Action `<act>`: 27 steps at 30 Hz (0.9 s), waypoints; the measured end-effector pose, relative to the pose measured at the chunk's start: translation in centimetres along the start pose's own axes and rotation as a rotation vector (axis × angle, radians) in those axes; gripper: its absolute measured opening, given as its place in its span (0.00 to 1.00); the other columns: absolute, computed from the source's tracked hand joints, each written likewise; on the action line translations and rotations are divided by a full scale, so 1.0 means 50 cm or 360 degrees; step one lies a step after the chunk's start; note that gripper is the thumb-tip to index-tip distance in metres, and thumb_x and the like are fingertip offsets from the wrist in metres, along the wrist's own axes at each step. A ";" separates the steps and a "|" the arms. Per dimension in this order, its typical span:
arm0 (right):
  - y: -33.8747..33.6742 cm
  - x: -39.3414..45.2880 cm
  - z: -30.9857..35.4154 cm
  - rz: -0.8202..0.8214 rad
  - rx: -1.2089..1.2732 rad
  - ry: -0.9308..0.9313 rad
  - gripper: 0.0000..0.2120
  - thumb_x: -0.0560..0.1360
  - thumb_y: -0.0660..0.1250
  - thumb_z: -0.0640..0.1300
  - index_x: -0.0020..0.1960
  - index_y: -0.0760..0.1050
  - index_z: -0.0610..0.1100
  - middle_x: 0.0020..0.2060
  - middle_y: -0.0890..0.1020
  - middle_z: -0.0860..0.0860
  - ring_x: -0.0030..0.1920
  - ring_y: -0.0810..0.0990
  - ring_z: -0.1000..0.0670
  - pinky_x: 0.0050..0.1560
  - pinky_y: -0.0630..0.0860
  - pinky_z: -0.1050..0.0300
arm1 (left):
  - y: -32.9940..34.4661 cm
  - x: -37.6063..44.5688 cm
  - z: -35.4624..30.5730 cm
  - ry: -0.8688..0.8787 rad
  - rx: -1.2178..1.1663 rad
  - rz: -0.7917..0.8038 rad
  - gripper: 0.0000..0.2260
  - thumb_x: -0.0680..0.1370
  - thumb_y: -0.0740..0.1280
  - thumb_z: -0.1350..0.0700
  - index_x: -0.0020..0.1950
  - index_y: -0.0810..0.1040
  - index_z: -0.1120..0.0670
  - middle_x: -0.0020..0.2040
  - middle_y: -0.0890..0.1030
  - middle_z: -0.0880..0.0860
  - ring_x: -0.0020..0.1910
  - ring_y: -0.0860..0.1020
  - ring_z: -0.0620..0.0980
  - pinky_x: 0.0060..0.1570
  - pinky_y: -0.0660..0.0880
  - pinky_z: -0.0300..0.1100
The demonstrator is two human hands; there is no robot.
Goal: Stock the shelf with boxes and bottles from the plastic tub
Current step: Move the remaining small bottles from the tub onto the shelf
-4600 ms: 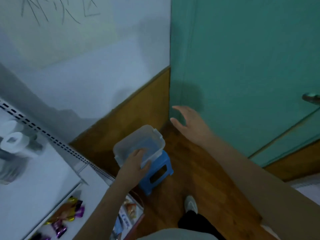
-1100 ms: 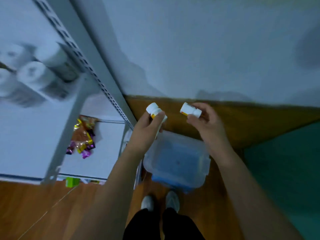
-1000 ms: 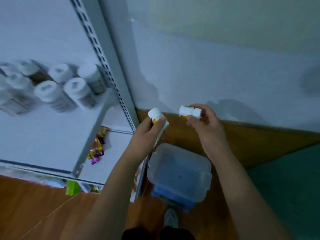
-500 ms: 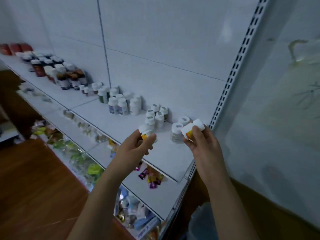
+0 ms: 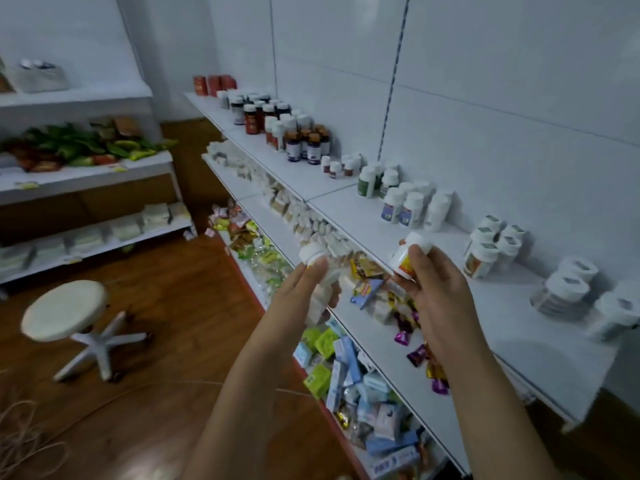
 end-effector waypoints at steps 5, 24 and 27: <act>0.100 0.133 -0.057 0.0102 -0.0033 -0.0002 0.26 0.66 0.75 0.63 0.57 0.81 0.48 0.50 0.85 0.52 0.51 0.83 0.52 0.51 0.80 0.57 | -0.098 0.091 -0.007 -0.0053 -0.0222 -0.0151 0.19 0.82 0.59 0.43 0.53 0.77 0.58 0.39 0.78 0.54 0.37 0.75 0.49 0.36 0.71 0.41; 0.540 0.740 -0.281 0.0413 -0.0389 0.0040 0.15 0.72 0.68 0.58 0.54 0.79 0.51 0.46 0.85 0.53 0.49 0.83 0.53 0.45 0.78 0.63 | -0.513 0.640 -0.113 -0.0116 0.0028 -0.0675 0.11 0.78 0.63 0.39 0.53 0.78 0.44 0.41 0.82 0.47 0.42 0.80 0.46 0.47 0.75 0.43; 0.604 0.811 -0.318 0.0439 -0.0422 0.0036 0.17 0.70 0.68 0.60 0.53 0.79 0.51 0.41 0.83 0.56 0.42 0.81 0.58 0.41 0.76 0.67 | -0.590 0.717 -0.112 -0.0126 0.0015 -0.0703 0.11 0.78 0.63 0.39 0.54 0.78 0.43 0.40 0.83 0.44 0.45 0.79 0.48 0.48 0.75 0.44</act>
Point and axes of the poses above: each hand's wrist, its own x-axis towards the middle knuckle, its own y-axis out of the palm, z = x × y, the point moved 4 cm from there along x, towards the middle knuckle
